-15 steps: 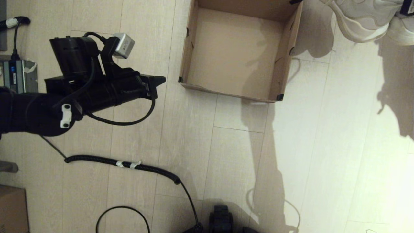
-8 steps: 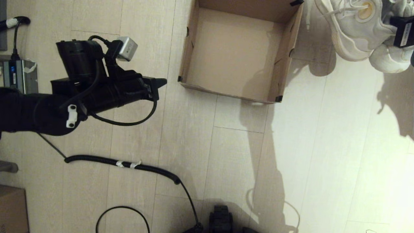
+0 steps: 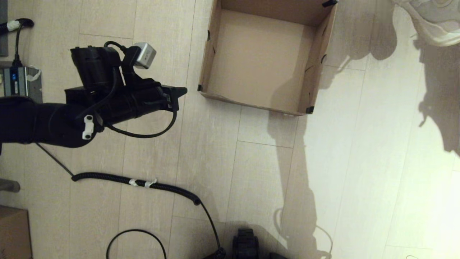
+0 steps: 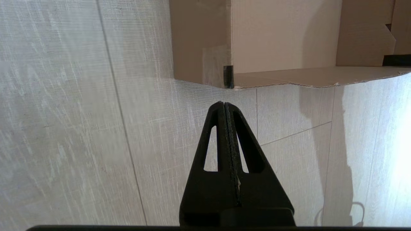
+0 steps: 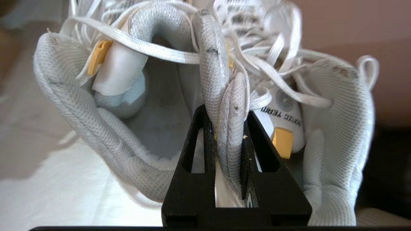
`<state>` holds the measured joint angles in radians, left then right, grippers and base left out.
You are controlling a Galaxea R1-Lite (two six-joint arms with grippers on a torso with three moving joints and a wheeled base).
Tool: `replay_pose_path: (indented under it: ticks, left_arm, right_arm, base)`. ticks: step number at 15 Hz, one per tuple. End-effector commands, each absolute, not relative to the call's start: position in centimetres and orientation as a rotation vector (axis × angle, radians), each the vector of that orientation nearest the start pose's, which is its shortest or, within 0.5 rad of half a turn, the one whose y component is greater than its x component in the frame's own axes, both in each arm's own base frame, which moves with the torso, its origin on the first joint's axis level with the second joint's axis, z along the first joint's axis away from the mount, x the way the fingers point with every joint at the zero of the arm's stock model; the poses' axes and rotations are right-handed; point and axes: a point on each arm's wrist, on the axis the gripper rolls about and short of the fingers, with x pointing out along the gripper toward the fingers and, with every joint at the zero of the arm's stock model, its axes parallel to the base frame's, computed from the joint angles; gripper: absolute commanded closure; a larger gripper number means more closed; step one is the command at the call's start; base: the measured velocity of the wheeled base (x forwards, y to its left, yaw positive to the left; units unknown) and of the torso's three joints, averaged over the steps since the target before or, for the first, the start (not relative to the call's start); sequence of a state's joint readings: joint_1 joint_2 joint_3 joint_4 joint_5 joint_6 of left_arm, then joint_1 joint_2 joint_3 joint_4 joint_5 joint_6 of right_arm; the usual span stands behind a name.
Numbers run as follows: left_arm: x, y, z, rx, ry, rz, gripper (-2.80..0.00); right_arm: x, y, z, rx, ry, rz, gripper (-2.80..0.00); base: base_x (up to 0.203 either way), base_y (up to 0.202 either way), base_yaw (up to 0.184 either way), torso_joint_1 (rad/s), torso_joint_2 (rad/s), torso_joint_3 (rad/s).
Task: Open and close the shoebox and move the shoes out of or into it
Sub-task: Put the shoes out of the shoe box
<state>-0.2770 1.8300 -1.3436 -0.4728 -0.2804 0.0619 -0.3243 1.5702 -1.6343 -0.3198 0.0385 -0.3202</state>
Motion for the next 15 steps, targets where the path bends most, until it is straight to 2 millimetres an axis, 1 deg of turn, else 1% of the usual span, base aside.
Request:
replay_pose_path:
  ticks: [1,2,5,7,9,10,11,12,13,14,15]
  left_arm:
    - [35.5,-10.9,27.2,0.061,-0.004,-0.563,0.0]
    - [35.4,-11.0,27.2,0.061,-0.004,-0.568,0.0]
    - [35.4,-11.1,27.2,0.061,-0.004,-0.569,0.0]
    - [35.5,-11.1,27.2,0.063,-0.003,-0.571,0.0]
    - [35.6,-11.2,27.0,0.062,0.0,-0.575,0.0]
    - [35.6,-11.2,27.0,0.063,0.002,-0.576,0.0]
    - [35.7,-11.2,26.9,0.061,0.004,-0.576,0.0]
    - [35.7,-11.1,26.9,0.061,0.003,-0.575,0.0]
    - [35.7,-11.1,26.9,0.061,0.004,-0.574,0.0]
    - [35.7,-11.1,26.9,0.061,0.004,-0.574,0.0]
    - [35.7,-11.1,26.9,0.061,0.005,-0.574,0.0]
  right_arm:
    - [25.5,-9.0,41.3,-0.382,-0.282,-0.346,0.0]
    - [26.0,-9.1,39.6,-0.376,-0.223,-0.327,0.0]
    - [27.0,-9.2,33.0,-0.409,-0.038,-0.2,0.0]
    - [28.1,-9.1,29.5,-0.433,-0.017,-0.126,0.0]
    - [29.6,-8.6,26.7,-0.432,-0.013,-0.07,0.0]
    - [29.8,-8.4,25.6,-0.424,0.01,-0.055,0.0]
    - [30.0,-8.3,24.0,-0.414,0.046,-0.04,0.0]
    - [29.9,-8.3,23.0,-0.416,0.048,-0.034,0.0]
    - [29.9,-8.3,22.4,-0.421,0.036,-0.031,0.0]
    - [29.8,-8.2,21.6,-0.419,0.045,-0.027,-2.8]
    - [29.6,-8.2,20.8,-0.411,0.069,-0.021,-2.8]
  base:
    - [0.0,0.0,0.0,0.0,0.0,0.0]
    - [0.0,0.0,0.0,0.0,0.0,0.0]
    - [0.0,0.0,0.0,0.0,0.0,0.0]
    - [0.0,0.0,0.0,0.0,0.0,0.0]
    - [0.0,0.0,0.0,0.0,0.0,0.0]
    - [0.0,0.0,0.0,0.0,0.0,0.0]
    - [0.0,0.0,0.0,0.0,0.0,0.0]
    - [0.0,0.0,0.0,0.0,0.0,0.0]
    - [0.0,0.0,0.0,0.0,0.0,0.0]
    - [0.0,0.0,0.0,0.0,0.0,0.0]
    - [0.0,0.0,0.0,0.0,0.0,0.0]
